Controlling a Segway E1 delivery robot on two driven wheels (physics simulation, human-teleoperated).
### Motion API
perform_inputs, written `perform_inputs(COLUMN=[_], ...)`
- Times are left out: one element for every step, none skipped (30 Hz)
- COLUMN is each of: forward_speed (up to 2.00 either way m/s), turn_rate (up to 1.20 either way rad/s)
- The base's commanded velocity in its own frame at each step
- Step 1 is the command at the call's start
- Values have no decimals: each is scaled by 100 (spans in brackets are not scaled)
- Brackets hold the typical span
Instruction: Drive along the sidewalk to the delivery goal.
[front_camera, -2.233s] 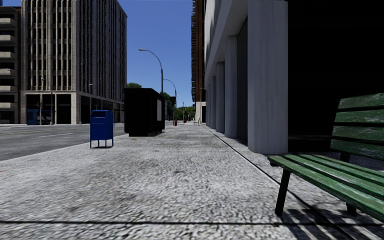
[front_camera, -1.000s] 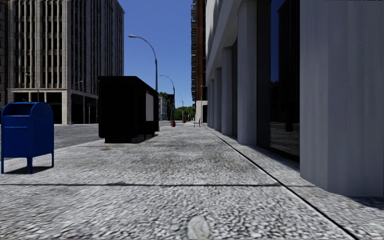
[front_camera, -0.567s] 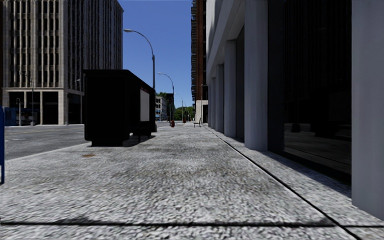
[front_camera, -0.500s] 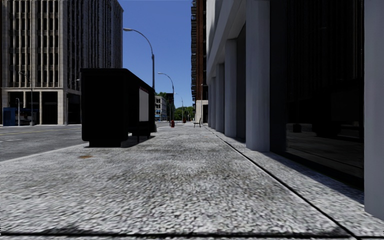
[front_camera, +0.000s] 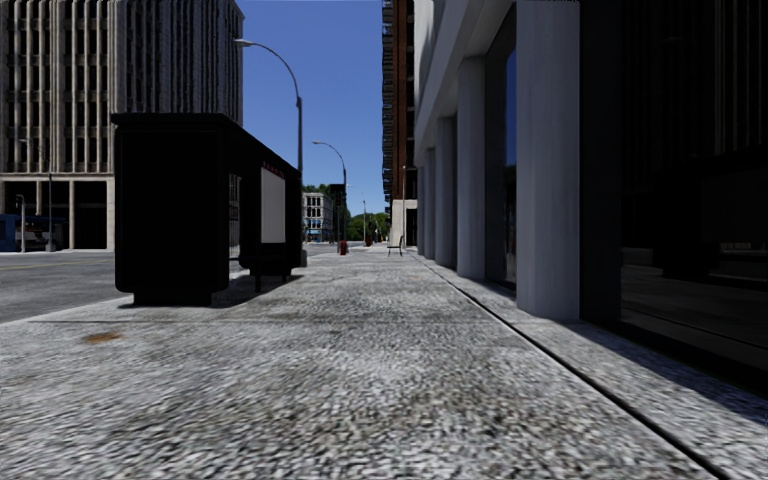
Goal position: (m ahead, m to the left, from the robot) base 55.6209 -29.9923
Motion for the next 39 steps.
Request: perform_inputs(forward_speed=[200, 200, 200, 200, 200, 200, 200, 200, 200, 200, 200, 200, 200, 200, 200, 200, 200, 200, 200, 200, 200, 200, 200, 200, 200, 200, 200, 200, 200, 200, 200, 200, 200, 200, 200, 200, 200, 200, 200], turn_rate=[0, 0, 0, 0, 0, 0, 0, 0, 0, 0, 0, 0, 0, 0, 0, 0, 0, 0, 0, 0, 0, 0, 0, 0, 0, 0, 0, 0, 0, 0, 0, 0, 0, 1, 6, 6, 15, 24, 27])
